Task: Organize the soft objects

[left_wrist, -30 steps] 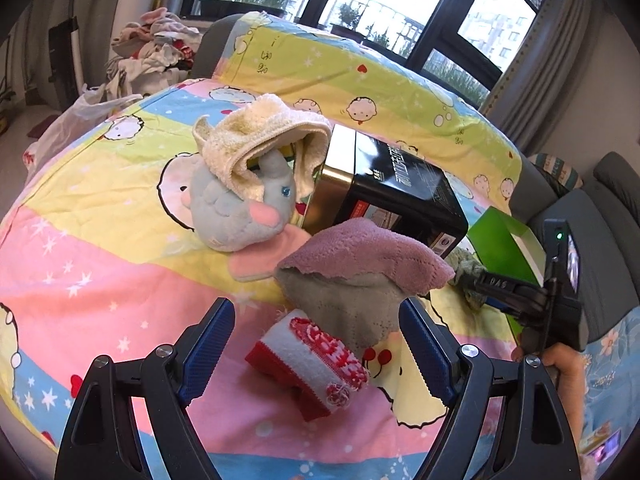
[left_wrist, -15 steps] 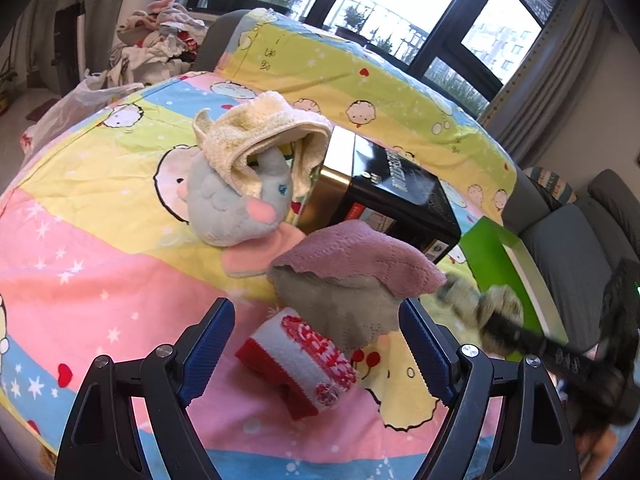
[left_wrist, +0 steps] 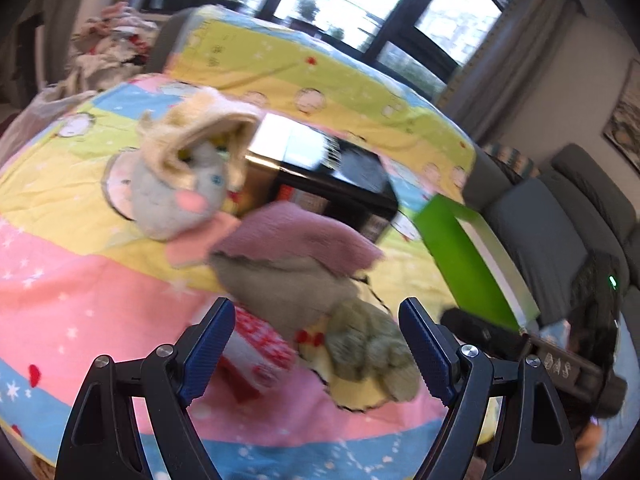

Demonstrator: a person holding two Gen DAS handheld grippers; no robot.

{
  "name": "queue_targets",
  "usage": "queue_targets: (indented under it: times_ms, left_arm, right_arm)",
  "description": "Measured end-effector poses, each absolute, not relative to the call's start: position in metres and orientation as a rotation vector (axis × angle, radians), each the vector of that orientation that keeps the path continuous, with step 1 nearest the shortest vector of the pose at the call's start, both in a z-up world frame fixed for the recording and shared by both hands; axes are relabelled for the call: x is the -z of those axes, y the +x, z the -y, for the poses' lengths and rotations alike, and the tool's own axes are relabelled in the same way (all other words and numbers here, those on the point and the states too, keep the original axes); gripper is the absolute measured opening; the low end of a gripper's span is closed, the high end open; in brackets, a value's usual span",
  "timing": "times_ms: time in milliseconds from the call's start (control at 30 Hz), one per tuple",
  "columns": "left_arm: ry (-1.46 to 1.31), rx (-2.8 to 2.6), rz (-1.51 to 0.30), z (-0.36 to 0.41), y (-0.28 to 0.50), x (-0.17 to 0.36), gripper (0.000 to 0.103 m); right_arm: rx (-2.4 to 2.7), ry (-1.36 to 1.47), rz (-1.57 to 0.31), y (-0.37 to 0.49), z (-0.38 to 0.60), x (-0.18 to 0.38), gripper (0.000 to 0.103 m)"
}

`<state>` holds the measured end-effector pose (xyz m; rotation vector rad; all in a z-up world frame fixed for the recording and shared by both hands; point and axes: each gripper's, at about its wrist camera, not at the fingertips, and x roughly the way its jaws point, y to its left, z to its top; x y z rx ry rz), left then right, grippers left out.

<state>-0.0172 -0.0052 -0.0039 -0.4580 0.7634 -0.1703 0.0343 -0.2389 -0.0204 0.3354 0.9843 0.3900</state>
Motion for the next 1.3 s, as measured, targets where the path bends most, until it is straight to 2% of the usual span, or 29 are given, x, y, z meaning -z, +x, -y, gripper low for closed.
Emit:
queue_targets:
  times_ms: [300,400,500,667,733,867,900,1000,1033,1067,1300]
  left_arm:
    - [-0.348,0.295,-0.893,0.058,-0.003,0.025,0.074]
    - [-0.341,0.328,-0.934,0.067,0.003,0.033,0.064]
    - [-0.351,0.332,-0.977,0.069,0.011,0.043,0.064]
    - [-0.347,0.352,-1.017,0.072,0.020,0.051,0.062]
    - [-0.335,0.348,-1.034,0.074,0.023,0.053,0.052]
    - [-0.326,0.372,-1.044,0.073,0.023,0.056,0.046]
    - [-0.312,0.376,-1.046,0.073,0.024,0.056,0.040]
    - [-0.308,0.397,-1.044,0.076,0.026,0.057,0.031]
    - [-0.312,0.399,-1.044,0.077,0.026,0.058,0.028]
    - [-0.301,0.394,-1.036,0.078,0.026,0.057,0.027]
    - [-0.259,0.362,-0.987,0.085,0.018,0.042,0.024]
  right_arm:
    - [-0.464,0.466,-1.094,0.051,0.236,0.048,0.082]
    - [-0.489,0.482,-1.109,0.053,0.236,0.052,0.082]
    - [-0.468,0.460,-1.140,0.057,0.236,0.059,0.082]
    - [-0.472,0.456,-1.157,0.061,0.240,0.065,0.072]
    - [-0.487,0.465,-1.170,0.065,0.237,0.067,0.067]
    - [-0.530,0.371,-1.182,0.067,0.221,0.067,0.057]
    - [-0.540,0.354,-1.181,0.068,0.218,0.068,0.055]
    - [-0.550,0.318,-1.181,0.069,0.213,0.071,0.042]
    - [-0.555,0.295,-1.178,0.068,0.211,0.070,0.032]
    - [-0.581,0.306,-1.189,0.067,0.209,0.071,0.027]
    - [-0.582,0.347,-1.131,0.059,0.217,0.061,0.021]
